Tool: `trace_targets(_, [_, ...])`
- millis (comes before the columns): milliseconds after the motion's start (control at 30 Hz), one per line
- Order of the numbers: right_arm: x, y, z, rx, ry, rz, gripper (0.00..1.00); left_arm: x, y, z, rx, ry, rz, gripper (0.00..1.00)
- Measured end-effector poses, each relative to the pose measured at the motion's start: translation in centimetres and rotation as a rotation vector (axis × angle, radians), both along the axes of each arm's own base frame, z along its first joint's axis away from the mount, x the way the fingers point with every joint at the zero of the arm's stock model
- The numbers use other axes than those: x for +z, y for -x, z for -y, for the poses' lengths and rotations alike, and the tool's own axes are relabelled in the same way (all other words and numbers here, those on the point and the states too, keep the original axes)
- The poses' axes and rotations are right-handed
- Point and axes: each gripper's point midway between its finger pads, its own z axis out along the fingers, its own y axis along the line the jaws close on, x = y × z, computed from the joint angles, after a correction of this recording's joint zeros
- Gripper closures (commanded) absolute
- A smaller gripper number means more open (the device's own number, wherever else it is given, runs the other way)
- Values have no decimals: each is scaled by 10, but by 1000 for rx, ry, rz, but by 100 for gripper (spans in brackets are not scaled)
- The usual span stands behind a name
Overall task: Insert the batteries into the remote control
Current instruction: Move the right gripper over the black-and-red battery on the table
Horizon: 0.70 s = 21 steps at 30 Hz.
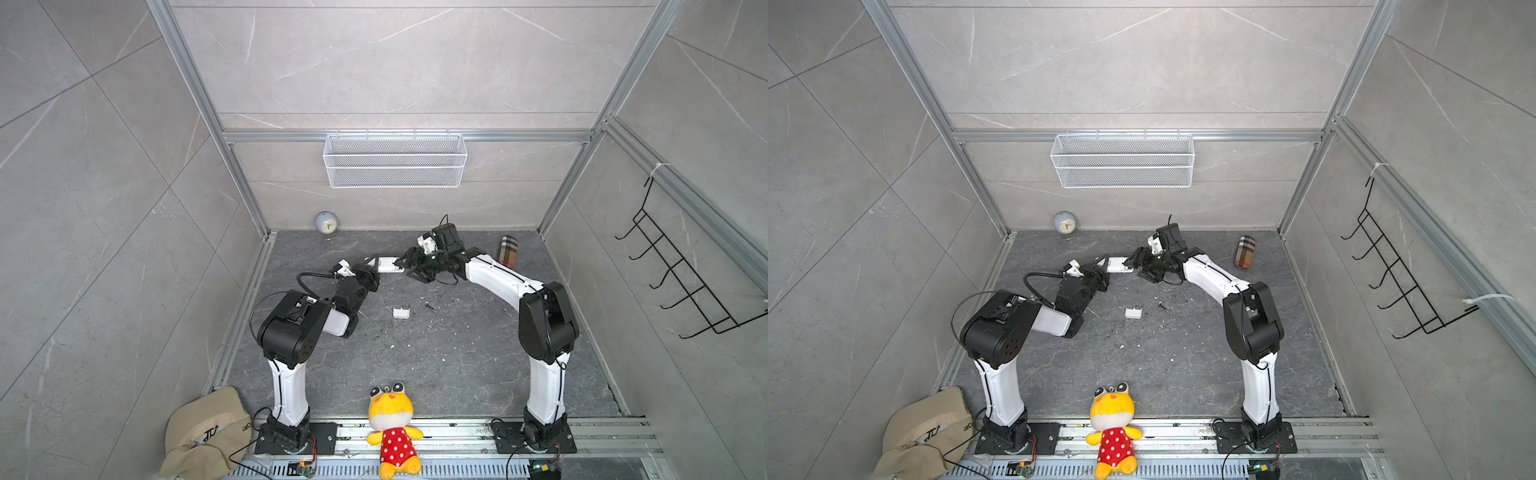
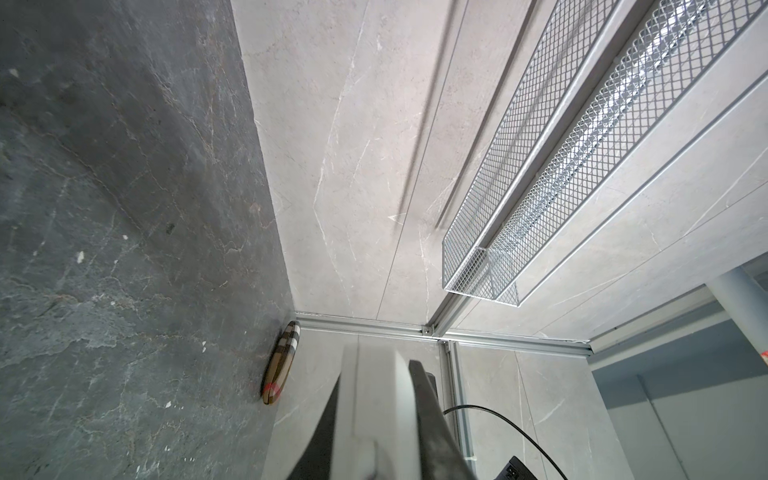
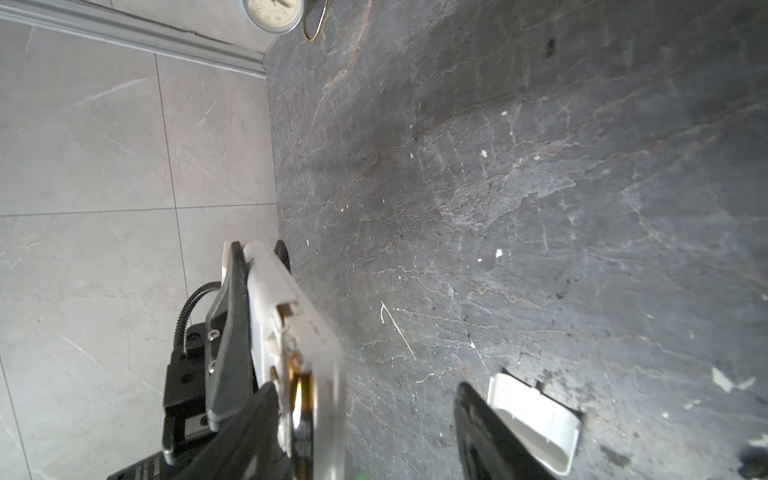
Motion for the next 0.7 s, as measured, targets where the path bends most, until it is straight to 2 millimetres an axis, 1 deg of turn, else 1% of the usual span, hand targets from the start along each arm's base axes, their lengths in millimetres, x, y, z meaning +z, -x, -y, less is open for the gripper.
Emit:
trace_targets(67, [9, 2, 3, 13, 4, 28, 16, 0, 1, 0, -1, -4, 3, 98])
trace_targets(133, [22, 6, 7, 26, 0, 68, 14, -4, 3, 0, -4, -17, -2, 98])
trace_targets(200, [37, 15, 17, 42, -2, 114, 14, -10, 8, 0, -18, -42, -9, 98])
trace_targets(300, [56, 34, 43, 51, 16, 193, 18, -19, 15, -3, -30, -71, -22, 98])
trace_targets(367, [59, 44, 62, 45, 49, 243, 27, -24, 18, -3, -40, -86, -29, 98])
trace_targets(400, [55, 47, 72, 38, 78, 264, 31, -26, 20, -3, -45, -93, -32, 98])
trace_targets(467, [37, 52, 85, 33, 138, 265, 35, -28, 22, -2, -59, -104, -30, 98])
trace_targets(500, [22, 55, 89, 37, 173, 250, 38, -28, 22, -2, -61, -107, -29, 98])
trace_targets(533, [3, 57, 93, 45, 217, 225, 40, -28, 23, -1, -65, -110, -28, 98])
trace_targets(600, [-34, 61, 100, 59, 293, 166, 41, -28, 24, -1, -67, -111, -29, 98])
trace_targets(700, [-80, 69, 111, 95, 403, 86, 44, -28, 27, -3, -67, -112, -31, 98])
